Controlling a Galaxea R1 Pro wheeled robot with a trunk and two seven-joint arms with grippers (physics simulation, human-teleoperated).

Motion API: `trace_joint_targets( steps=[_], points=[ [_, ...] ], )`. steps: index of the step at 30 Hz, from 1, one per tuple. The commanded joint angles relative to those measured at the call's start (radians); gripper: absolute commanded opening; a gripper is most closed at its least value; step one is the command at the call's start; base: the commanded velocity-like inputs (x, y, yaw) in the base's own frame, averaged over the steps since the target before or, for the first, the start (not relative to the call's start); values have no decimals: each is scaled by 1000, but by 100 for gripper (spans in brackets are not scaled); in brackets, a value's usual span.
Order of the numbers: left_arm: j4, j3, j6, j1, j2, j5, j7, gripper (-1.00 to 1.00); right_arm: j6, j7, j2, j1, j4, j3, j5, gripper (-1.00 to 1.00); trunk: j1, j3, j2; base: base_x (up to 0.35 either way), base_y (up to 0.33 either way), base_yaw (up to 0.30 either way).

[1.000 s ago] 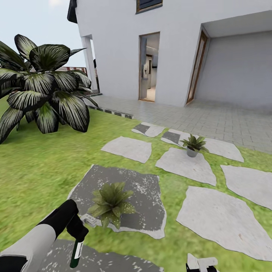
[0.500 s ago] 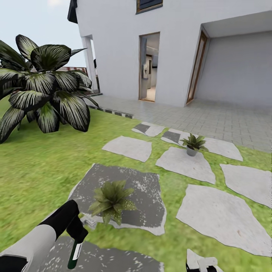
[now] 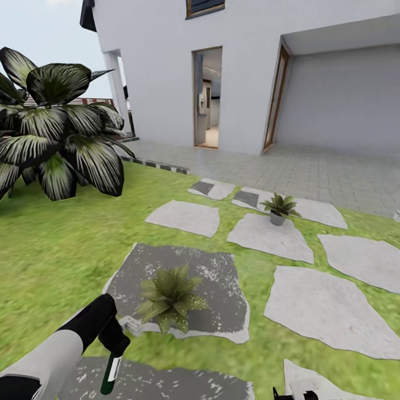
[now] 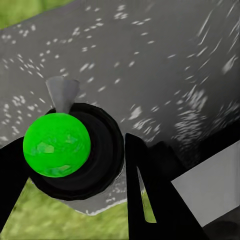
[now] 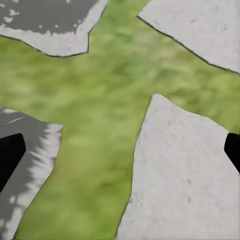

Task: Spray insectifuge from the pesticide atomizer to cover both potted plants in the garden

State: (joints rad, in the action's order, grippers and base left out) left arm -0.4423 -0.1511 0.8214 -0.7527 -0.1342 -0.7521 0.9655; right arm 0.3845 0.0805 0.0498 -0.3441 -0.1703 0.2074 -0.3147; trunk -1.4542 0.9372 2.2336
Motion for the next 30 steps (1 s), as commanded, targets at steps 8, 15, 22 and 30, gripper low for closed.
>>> trace_joint_targets(
  steps=[8,15,22,30],
  points=[
    [-4,-5,0,-1,-8,-8,16,-100,4,4,-1,-1,2,6,-11,100,0,1,0,24,25,-139],
    [-6,-7,0,-69,-14,-11,78,-100,4,4,-1,-1,2,6,-11,100,0,1,0,0,0,-3],
    [-7,-69,4,-130,-4,-114,205,-100,4,4,0,-1,3,6,-12,100,0,1,0,0,0,0],
    [-5,-72,4,-145,4,-178,274,-100,5,5,1,-1,2,6,-10,100,0,1,0,0,0,0]
  ],
)
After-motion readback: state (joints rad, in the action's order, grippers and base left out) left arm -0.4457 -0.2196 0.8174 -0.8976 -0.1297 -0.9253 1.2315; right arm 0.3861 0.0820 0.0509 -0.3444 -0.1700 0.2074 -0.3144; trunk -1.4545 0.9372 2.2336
